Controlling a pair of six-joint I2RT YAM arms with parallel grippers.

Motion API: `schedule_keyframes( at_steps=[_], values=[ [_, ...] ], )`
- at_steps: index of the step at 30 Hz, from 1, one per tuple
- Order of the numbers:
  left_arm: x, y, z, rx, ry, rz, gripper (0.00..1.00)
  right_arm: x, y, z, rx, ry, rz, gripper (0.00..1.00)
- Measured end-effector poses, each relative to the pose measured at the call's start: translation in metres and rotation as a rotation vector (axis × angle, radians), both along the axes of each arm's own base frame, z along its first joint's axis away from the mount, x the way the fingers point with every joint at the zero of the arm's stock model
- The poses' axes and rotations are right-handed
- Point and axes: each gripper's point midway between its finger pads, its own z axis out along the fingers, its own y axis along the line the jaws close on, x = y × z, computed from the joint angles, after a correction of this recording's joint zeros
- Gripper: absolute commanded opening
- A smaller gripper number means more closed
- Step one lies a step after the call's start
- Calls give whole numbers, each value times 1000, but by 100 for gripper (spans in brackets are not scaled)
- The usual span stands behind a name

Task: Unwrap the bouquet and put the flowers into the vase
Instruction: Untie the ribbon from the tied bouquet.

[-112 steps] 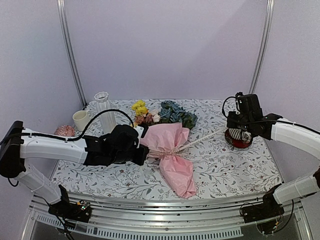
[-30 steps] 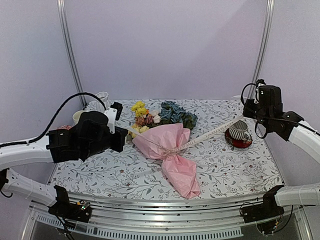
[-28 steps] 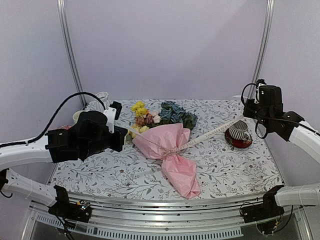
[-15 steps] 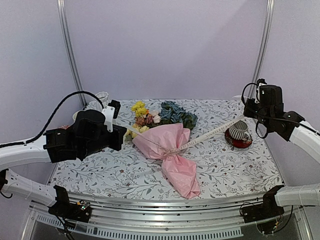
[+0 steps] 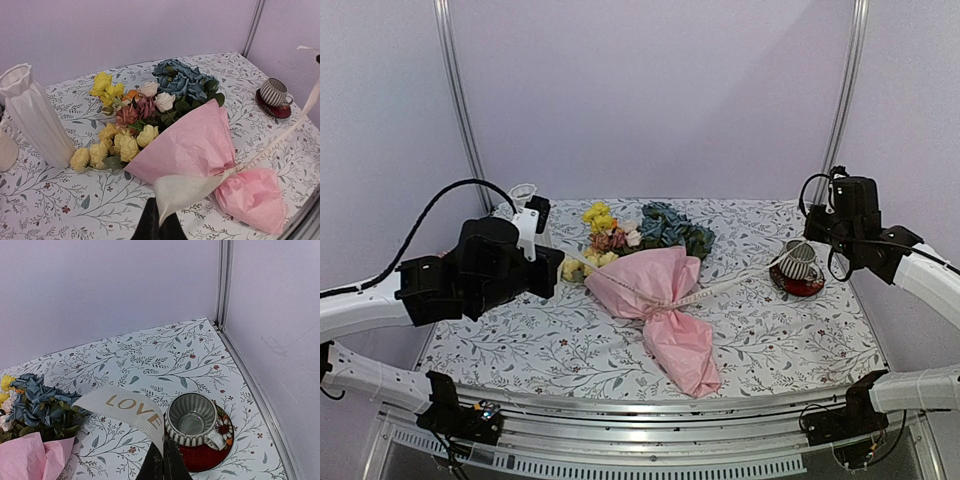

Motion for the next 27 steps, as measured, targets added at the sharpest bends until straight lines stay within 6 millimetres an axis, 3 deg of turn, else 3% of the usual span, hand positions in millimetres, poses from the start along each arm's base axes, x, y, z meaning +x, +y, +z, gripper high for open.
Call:
schedule_keyframes(
  at_steps=[5, 14, 27],
  values=[
    [-1, 9, 12, -8, -26, 22, 0, 1, -9, 3, -12, -3, -27, 2],
    [-3, 22, 31, -32, -67, 45, 0, -1, -16, 44, -15, -87, -45, 3],
    [-7, 38, 47, -45, -97, 76, 0, -6, -27, 70, -42, -138, -75, 3]
  ],
)
